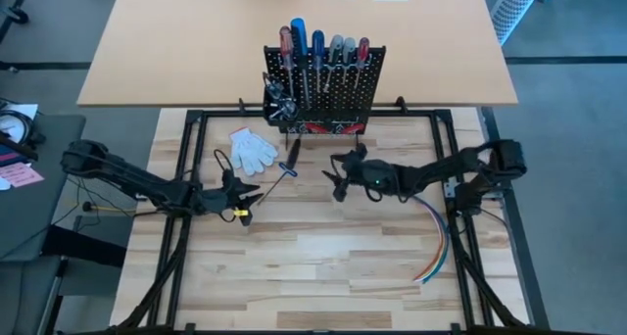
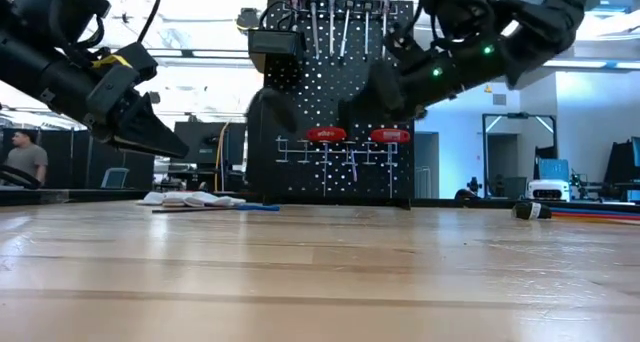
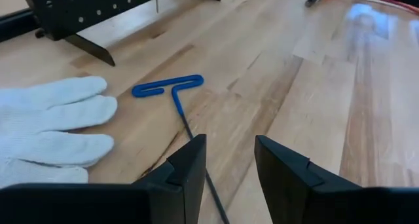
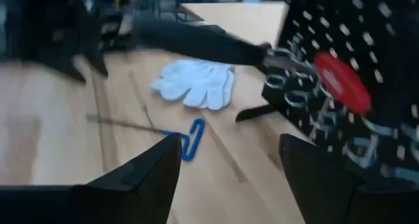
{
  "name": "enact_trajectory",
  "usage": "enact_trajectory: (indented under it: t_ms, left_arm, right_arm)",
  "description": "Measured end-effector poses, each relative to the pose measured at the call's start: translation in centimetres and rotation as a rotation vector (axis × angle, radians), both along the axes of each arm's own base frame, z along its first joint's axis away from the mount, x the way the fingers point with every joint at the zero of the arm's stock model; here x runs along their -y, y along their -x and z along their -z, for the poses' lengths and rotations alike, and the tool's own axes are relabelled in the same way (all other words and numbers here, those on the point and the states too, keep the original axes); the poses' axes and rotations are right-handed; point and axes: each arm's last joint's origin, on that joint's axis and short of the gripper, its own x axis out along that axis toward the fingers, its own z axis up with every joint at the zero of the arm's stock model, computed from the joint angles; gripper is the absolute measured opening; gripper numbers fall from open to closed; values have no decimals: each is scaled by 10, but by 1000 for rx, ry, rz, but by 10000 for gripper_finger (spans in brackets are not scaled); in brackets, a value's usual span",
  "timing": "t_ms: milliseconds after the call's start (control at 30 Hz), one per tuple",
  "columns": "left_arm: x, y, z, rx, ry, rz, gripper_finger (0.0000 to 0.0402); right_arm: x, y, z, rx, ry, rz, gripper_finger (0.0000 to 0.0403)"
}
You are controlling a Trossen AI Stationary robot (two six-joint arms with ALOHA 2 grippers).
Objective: Hang tools onto peg board
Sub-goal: Hang the black screwdriver in the pegboard
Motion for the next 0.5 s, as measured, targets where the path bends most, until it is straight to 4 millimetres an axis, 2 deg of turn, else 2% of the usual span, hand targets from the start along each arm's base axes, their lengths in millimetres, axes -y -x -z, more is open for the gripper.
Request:
enact_trajectory:
  t_ms: [67,233,367,500]
  left_arm:
    - [0,-1,1,-2,-1,-1,127]
    - [0,-1,0,4,0,-1,127]
    - [0,-1,1,3,0,-1,127]
    - [0,-1,1,1,-1,-1,127]
  right_arm:
    - [-7,-6,4,-25,126,-58,269]
    - [-24,-42,6,-107,465,-169,270]
    - [-27,-73,7,-211,663,-113,270]
    - [-25,-100,3,-276,768,-15,270]
